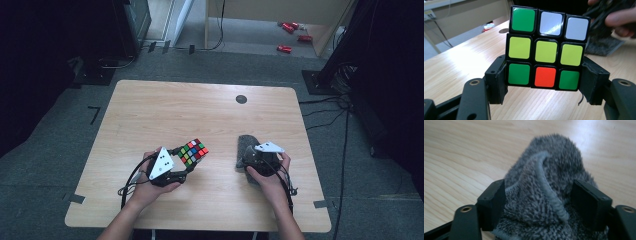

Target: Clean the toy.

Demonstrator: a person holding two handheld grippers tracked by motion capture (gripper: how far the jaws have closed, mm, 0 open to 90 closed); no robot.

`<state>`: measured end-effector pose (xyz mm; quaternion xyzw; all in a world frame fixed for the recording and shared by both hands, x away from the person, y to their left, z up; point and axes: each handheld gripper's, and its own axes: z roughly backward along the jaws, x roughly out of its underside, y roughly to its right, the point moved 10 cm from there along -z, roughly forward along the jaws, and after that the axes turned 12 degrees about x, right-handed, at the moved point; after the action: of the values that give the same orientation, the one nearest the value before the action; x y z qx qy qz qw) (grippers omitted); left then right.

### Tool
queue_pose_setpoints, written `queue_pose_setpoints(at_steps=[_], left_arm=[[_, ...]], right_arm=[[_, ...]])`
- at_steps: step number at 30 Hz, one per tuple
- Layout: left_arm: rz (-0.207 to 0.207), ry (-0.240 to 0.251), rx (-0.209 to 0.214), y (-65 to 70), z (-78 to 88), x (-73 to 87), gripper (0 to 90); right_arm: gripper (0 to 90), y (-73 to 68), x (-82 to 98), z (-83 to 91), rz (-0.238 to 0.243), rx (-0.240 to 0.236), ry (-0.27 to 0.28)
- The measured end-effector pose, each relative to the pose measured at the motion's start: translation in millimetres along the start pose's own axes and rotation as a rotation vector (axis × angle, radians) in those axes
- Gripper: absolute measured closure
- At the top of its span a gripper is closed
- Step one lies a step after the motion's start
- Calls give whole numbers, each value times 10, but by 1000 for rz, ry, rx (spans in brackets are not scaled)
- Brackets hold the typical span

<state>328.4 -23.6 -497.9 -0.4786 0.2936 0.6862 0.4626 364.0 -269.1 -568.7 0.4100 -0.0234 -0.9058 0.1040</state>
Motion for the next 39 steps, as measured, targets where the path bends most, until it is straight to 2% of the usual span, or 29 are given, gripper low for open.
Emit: queue_pose_setpoints(at_steps=[2, 5, 8, 10, 13, 16, 21, 25, 28, 32, 33, 35, 38, 39], left_arm=[[30, 10, 25, 0, 7, -10, 346], [56, 18, 45, -1, 13, -14, 346], [70, 16, 64, 7, 7, -10, 346], [76, 5, 79, 15, -3, -1, 346], [76, -16, 76, 14, -23, 20, 346], [59, -57, 52, 12, -59, 60, 346], [45, -139, 56, 72, -147, 126, 346], [7, -167, 72, 153, -197, 140, 346], [-25, -163, 66, 198, -216, 131, 346], [-49, -145, 83, 249, -206, 102, 346], [-58, -137, 70, 243, -195, 88, 346], [-49, -94, 81, 245, -151, 30, 346], [-20, -14, 113, 249, -75, -93, 344], [-18, -9, 115, 242, -62, -109, 344]], right_arm=[[353, 14, 55, -46, -10, -2, -21], [512, 24, 65, -57, -29, -5, -14], [648, 12, 60, -46, -58, -37, -14], [690, -19, 46, -18, -53, -60, -2], [711, -107, -54, 89, -62, -118, 47], [712, -269, -232, 285, -76, -213, 137], [707, -625, -459, 635, -29, -335, 252], [704, -881, -554, 847, -19, -422, 298], [702, -1059, -598, 998, -9, -491, 327], [697, -1213, -608, 1078, 4, -537, 337], [694, -1222, -597, 1059, 3, -538, 336], [695, -1178, -582, 1002, -31, -531, 329], [695, -1064, -499, 838, -47, -477, 264], [695, -1050, -471, 801, -50, -470, 252]])
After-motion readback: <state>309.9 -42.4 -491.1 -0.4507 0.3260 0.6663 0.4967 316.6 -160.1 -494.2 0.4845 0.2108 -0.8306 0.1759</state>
